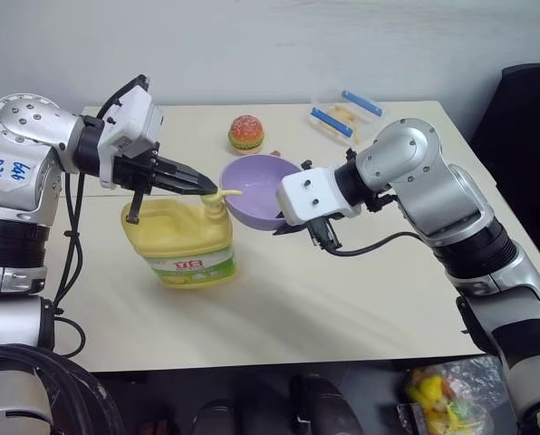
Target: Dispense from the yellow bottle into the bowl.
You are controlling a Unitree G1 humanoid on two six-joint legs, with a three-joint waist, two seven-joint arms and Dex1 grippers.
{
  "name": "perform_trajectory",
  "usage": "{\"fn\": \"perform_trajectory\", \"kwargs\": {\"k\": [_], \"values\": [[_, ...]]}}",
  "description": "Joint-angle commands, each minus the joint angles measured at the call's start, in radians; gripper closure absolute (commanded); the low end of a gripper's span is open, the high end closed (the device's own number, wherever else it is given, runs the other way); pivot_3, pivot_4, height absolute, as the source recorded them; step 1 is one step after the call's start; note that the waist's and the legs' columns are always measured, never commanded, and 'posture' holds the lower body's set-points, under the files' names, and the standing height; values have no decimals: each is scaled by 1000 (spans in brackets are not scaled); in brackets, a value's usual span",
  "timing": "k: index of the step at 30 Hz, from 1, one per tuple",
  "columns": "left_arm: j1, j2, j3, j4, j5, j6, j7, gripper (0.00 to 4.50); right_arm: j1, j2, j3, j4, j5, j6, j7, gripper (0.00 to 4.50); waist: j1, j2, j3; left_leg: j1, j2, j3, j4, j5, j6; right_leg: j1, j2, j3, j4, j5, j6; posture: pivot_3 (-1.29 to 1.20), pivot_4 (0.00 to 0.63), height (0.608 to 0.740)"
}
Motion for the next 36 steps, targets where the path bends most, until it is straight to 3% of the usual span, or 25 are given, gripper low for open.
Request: {"fn": "perform_trajectory", "kwargs": {"k": [1, 9, 16, 19, 21, 24, 28, 32, 36], "values": [[104, 5, -120, 23, 109, 20, -59, 4490, -2, -15, -16, -60, -1, -18, -5, 4500, 0, 2, -1, 1, 0, 0, 0, 0, 0, 1, 0, 0, 0, 0, 0, 0, 150, 740], [130, -12, -126, 68, 131, 5, -36, 4490, 8, -7, -17, -74, -3, -5, -11, 4500, -1, 4, -3, 13, 0, 2, -5, 0, 0, 12, 0, 1, -5, 0, -1, 0, 150, 740], [-83, -45, 53, 32, -87, 252, -21, 4490, 45, -21, -28, -88, -1, -5, -30, 4500, 2, 2, -1, 12, 0, 0, -4, -1, 1, 15, 4, 1, -9, -1, -1, 0, 150, 740], [-148, 0, 121, -19, -205, 409, -64, 3903, 89, -39, -41, -112, 0, 2, -49, 4500, 1, -1, 0, 4, 1, -3, -4, -1, 1, 8, 2, 2, -5, -1, -1, 0, 150, 740], [-176, 36, 167, -58, -269, 475, -71, 3371, 135, -57, -55, -132, -5, 5, -75, 4500, -5, -2, 2, -9, 0, -4, -2, -1, 1, -5, 0, 3, -4, 0, 0, 0, 150, 740], [-187, 93, 226, -127, -352, 560, -59, 2413, 249, -100, -77, -159, -27, -11, -135, 4500, -9, -2, 2, -12, 1, -4, -3, -1, 1, -10, -1, 1, -4, 0, 0, 0, 150, 740], [-119, 189, 272, -276, -421, 599, -66, 1225, 449, -163, -86, -126, -112, -123, -267, 4500, -3, -3, 2, -21, 0, -5, 1, -1, 1, -17, -2, 1, -3, 0, 0, 0, 150, 740], [-11, 263, 280, -368, -429, 569, -74, 115, 547, -179, -96, -38, -183, -218, -377, 4500, 0, -4, 3, -20, -1, -4, 9, -1, 1, -16, 0, 4, -1, 0, 0, 0, 150, 740], [115, 324, 279, -408, -335, 403, -89, 30, 591, -171, -93, 79, -246, -302, -486, 4500, 0, -4, 3, -19, -2, -3, 12, -1, 0, -16, 4, 6, 2, -1, -1, 0, 150, 740]]}}
